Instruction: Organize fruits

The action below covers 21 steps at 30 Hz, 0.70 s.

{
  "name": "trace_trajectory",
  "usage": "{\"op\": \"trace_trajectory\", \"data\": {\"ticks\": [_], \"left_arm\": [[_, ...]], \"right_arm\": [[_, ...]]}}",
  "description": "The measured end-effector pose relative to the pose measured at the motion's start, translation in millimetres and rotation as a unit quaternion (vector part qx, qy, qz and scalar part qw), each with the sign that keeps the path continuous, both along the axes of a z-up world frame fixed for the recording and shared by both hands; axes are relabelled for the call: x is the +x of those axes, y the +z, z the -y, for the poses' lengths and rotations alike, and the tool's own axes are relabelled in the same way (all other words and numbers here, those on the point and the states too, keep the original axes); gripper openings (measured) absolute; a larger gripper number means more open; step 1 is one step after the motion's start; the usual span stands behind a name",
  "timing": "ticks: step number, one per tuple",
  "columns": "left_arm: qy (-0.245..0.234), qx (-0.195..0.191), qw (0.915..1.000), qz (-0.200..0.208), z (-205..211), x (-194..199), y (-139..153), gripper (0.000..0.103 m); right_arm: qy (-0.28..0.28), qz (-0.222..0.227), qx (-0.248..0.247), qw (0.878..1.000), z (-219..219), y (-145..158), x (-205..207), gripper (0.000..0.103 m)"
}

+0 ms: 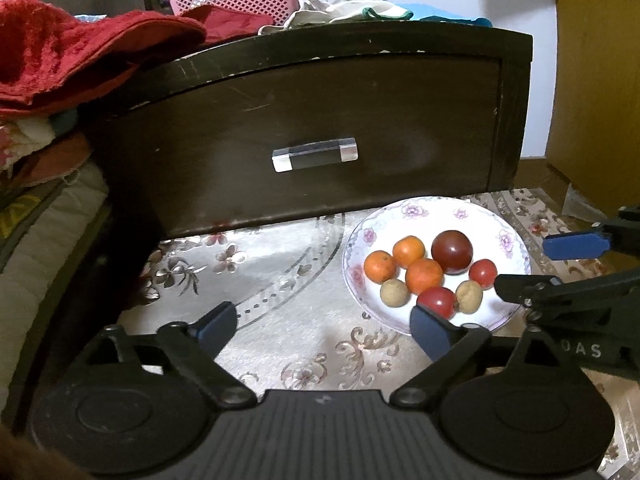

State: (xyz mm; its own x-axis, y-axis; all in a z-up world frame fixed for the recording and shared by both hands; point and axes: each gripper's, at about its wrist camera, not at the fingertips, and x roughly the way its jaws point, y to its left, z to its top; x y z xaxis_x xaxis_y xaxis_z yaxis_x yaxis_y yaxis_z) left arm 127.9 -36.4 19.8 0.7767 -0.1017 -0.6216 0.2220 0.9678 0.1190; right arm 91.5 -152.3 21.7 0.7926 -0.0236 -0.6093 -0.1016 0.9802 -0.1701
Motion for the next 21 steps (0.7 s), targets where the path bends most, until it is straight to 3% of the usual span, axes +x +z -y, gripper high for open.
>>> {"op": "trace_trajectory", "data": {"ticks": [21], "left_arm": [[0.016,-0.008,0.9998,-0.007,-5,-27,-1,0.103]], "right_arm": [[-0.01,0.001,0.007,1.0,-4,2,-27,0.05]]}}
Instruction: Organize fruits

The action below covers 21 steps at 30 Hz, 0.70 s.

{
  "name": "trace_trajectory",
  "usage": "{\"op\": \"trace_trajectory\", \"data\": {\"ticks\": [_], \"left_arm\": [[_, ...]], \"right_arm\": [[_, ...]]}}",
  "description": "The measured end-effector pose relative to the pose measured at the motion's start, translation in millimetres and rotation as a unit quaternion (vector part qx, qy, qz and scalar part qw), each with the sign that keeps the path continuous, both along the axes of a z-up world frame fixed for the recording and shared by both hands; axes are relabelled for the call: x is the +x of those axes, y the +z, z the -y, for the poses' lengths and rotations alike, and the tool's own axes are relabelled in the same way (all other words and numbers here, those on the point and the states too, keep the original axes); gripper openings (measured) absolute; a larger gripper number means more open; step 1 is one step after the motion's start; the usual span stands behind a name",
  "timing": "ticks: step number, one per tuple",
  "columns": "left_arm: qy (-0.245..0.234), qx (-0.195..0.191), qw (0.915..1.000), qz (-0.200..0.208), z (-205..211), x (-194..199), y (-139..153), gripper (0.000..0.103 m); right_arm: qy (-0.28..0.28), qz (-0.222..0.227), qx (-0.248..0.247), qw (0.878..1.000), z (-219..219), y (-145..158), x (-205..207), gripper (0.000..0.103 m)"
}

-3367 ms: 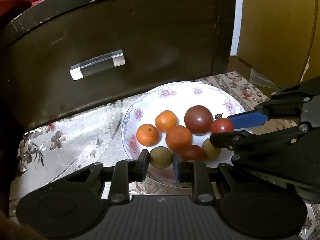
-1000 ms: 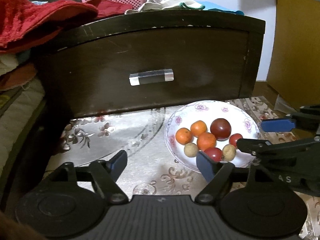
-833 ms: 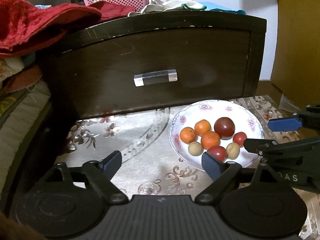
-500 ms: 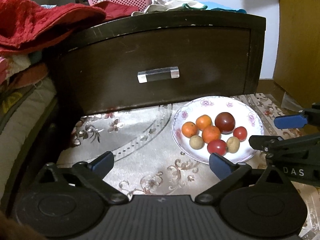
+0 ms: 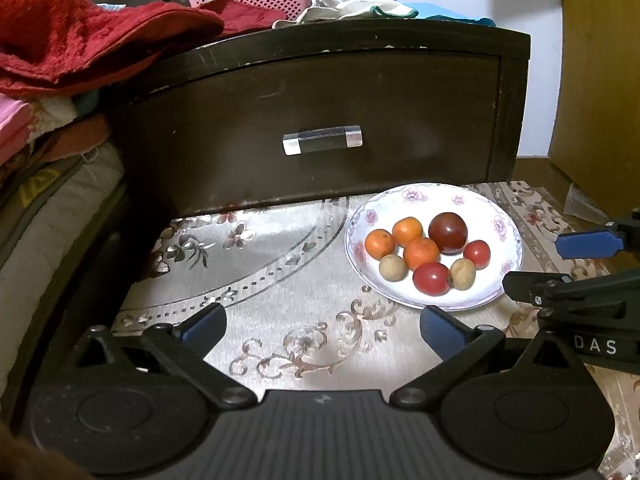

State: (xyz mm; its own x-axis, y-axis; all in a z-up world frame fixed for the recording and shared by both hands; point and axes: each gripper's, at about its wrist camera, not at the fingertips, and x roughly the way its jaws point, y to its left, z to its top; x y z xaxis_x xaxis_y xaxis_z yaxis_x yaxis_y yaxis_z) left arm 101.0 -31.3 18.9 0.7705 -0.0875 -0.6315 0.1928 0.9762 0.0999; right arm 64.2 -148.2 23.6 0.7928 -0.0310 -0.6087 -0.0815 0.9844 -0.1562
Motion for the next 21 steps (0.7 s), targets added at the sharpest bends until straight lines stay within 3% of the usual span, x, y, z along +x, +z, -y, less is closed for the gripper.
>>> {"op": "trace_trajectory", "data": {"ticks": [21], "left_arm": [[-0.001,-0.001,1.0,-0.009,0,-30,-1,0.103]], "right_arm": [[-0.015,-0.011,0.007,1.0,-4,-1,-29,0.051]]}}
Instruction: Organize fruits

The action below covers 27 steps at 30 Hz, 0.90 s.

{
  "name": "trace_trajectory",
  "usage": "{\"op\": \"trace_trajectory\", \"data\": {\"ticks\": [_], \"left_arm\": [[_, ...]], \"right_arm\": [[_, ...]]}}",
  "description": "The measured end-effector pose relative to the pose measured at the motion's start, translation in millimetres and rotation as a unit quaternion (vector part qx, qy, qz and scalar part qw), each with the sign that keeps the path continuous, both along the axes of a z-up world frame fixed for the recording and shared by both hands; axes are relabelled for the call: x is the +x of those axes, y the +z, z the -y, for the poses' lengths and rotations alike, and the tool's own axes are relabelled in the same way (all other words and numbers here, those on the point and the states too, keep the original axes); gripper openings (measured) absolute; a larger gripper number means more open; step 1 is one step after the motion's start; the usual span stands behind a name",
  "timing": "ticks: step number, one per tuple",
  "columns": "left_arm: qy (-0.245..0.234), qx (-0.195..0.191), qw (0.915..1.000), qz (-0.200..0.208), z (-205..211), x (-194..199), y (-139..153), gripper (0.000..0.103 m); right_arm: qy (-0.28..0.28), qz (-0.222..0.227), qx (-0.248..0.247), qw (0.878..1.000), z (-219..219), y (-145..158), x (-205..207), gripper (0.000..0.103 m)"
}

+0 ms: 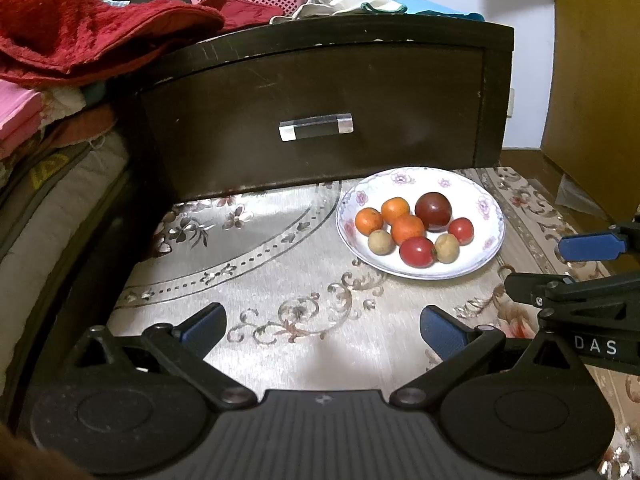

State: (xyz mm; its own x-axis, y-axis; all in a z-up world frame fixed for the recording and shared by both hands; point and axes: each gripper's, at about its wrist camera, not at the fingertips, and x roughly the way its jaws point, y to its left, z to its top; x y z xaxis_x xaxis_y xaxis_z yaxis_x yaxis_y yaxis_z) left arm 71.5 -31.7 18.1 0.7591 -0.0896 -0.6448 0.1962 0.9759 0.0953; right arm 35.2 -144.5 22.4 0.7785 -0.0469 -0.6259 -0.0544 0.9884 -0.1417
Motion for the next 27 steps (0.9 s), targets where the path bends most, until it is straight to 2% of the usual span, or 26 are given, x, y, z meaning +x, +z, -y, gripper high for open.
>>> {"op": "trace_trajectory", "data": {"ticks": [27], "left_arm": [[-0.003,0.011,0.9999,-0.012,-1,-44,-6,0.103]], "right_arm": [[-0.013,-0.02,0.001,1.0,-8,-9,-42,0.052]]}}
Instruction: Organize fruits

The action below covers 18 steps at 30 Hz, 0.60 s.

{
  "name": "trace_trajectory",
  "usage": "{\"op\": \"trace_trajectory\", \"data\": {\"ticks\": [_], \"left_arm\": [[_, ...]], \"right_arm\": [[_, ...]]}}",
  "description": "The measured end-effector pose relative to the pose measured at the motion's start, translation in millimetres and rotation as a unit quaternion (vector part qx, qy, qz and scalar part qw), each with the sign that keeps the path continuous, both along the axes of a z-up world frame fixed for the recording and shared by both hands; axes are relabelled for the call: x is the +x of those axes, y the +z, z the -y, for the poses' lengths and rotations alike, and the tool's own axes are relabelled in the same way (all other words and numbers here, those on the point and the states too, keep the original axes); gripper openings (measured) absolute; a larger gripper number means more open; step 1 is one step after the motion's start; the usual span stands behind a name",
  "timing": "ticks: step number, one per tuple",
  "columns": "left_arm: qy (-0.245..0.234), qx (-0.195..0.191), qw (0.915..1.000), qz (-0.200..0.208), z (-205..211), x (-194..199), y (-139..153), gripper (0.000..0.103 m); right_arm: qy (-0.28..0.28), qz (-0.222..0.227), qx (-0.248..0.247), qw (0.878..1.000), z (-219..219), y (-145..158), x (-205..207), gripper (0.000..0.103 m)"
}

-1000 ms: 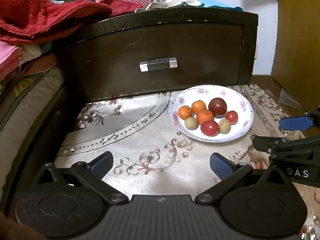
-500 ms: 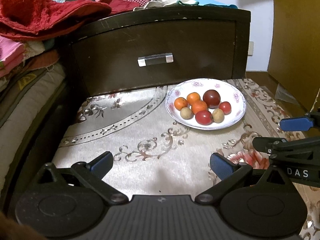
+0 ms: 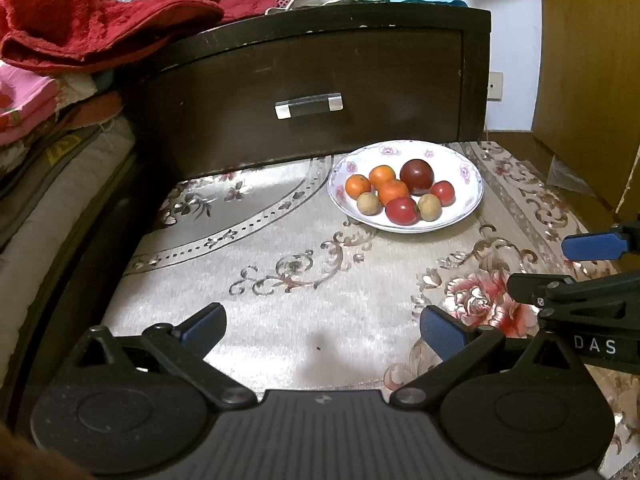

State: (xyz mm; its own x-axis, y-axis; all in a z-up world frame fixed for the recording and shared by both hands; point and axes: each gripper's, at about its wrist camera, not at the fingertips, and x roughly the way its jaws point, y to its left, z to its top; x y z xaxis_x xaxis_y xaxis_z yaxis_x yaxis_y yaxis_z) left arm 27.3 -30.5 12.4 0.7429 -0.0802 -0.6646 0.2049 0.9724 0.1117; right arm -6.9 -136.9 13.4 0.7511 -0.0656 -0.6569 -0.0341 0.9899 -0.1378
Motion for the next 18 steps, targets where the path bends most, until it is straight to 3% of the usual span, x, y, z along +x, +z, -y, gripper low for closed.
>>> {"op": "trace_trajectory", "data": {"ticks": [18], "left_arm": [[0.005,-0.019,0.9996,-0.022,-4,-14,-2,0.103]], "right_arm": [[-0.015,-0.008,0.005,1.0,0,-3,-17,0.055]]}}
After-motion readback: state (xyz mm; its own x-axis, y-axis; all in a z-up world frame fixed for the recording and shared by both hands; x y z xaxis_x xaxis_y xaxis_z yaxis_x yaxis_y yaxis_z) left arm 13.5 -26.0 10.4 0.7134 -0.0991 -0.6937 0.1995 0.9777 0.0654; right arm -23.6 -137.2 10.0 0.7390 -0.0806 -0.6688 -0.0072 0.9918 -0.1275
